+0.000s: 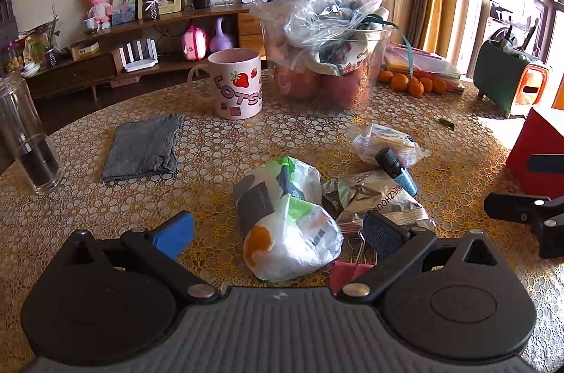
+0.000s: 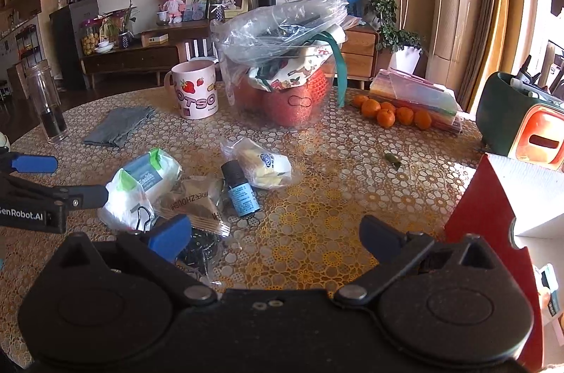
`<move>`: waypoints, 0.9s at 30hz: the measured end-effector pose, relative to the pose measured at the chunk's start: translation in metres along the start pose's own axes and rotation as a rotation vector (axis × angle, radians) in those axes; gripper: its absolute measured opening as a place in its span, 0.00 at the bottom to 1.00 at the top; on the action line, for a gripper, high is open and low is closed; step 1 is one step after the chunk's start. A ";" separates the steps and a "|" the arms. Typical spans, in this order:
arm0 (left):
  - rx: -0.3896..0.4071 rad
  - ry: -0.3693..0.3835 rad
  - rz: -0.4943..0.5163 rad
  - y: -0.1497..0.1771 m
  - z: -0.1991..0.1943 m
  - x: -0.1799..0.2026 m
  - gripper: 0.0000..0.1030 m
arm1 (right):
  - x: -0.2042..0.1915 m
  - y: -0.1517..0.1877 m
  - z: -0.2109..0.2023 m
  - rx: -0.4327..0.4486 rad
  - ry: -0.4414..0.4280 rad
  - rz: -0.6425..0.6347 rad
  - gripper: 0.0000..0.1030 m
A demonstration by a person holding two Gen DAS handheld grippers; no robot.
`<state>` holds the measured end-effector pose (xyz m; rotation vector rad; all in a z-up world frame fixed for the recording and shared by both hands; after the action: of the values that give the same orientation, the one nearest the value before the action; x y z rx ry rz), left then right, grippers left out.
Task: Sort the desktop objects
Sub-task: 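Reach the right gripper to the blue-labelled bottle while the left gripper approaches the white tissue pack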
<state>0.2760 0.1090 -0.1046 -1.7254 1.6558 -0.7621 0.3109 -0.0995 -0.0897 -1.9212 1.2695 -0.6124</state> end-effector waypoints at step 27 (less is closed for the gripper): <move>-0.157 -0.030 -0.029 -0.003 0.091 -0.011 0.99 | 0.001 -0.005 0.110 -0.121 -0.054 0.094 0.76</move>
<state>0.3469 0.1244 -0.1607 -1.8630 1.7128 -0.6314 0.3942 -0.0645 -0.1533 -1.9493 1.3818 -0.4415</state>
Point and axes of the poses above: each gripper's, at about its wrist camera, not at the fingertips, and z roughly the way its jaws point, x to its right, y to its underside, the point moved 8 cm from there along z, roughly the way its jaws point
